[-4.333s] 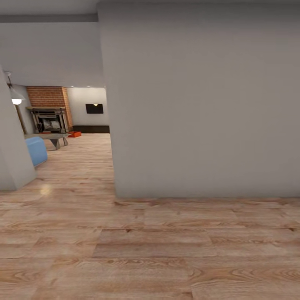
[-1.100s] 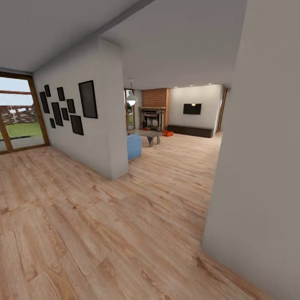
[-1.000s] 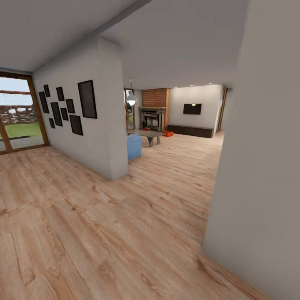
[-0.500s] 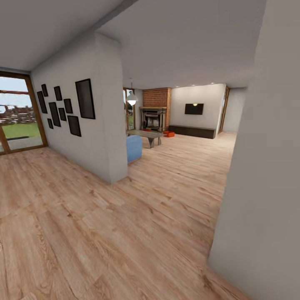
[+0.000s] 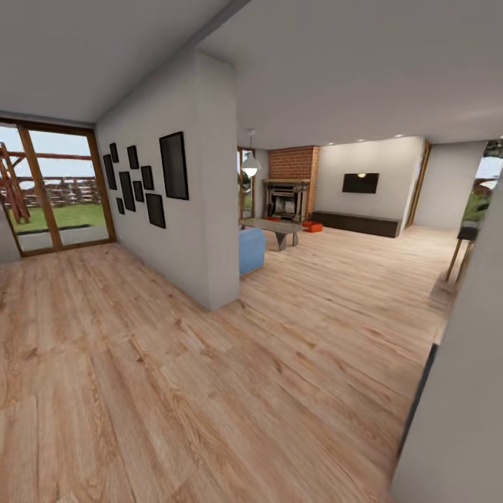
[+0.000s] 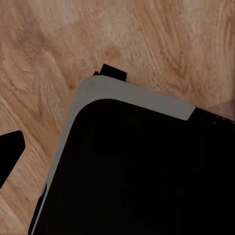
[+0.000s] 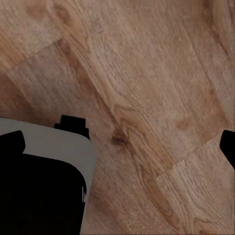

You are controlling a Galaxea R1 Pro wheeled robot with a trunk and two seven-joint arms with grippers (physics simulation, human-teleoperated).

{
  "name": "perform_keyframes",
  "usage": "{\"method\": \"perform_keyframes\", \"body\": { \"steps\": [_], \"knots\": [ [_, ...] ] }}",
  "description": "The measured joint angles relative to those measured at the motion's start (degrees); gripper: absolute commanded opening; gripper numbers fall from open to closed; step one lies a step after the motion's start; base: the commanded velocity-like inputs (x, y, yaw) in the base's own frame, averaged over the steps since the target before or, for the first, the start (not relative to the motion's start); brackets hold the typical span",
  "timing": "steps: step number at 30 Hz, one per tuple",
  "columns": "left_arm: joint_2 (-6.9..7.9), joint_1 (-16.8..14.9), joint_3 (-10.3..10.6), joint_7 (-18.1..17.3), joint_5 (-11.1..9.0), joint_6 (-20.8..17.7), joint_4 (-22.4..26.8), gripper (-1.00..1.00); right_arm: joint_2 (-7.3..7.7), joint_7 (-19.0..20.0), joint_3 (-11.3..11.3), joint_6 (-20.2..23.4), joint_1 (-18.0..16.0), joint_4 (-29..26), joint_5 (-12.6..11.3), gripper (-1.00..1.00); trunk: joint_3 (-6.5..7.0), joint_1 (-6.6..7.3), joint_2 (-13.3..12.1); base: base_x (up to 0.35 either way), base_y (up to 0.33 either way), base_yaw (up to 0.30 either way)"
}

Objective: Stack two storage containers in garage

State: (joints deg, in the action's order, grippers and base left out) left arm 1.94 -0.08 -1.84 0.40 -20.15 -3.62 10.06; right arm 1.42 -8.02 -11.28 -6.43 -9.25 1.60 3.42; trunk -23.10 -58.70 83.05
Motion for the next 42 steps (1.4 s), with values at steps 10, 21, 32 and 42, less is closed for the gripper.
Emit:
{"method": "perform_keyframes", "body": {
  "steps": [10,21,32,42],
  "knots": [
    [0.21,0.0,0.0,0.0,-0.08,-0.13,0.0,1.0,0.0,0.0,-0.09,0.0,0.0,0.0,0.01,1.0,0.0,0.0,0.0,0.324,0.0,0.269],
    [0.26,-0.01,0.0,0.0,-0.08,-0.04,-0.01,1.0,0.04,0.26,0.1,-0.18,0.0,-0.02,-0.1,1.0,0.0,0.0,0.0,0.324,0.0,0.065],
    [0.26,-0.01,0.0,0.0,-0.08,-0.04,-0.01,1.0,0.09,0.13,-0.01,-0.1,0.0,-0.02,0.08,1.0,0.0,0.0,0.0,0.324,0.0,0.0],
    [0.26,-0.01,0.0,0.0,-0.08,-0.05,-0.01,1.0,0.04,0.07,0.0,-0.18,0.0,-0.02,0.08,1.0,0.0,0.0,0.0,0.324,0.0,0.0]
  ]
}}
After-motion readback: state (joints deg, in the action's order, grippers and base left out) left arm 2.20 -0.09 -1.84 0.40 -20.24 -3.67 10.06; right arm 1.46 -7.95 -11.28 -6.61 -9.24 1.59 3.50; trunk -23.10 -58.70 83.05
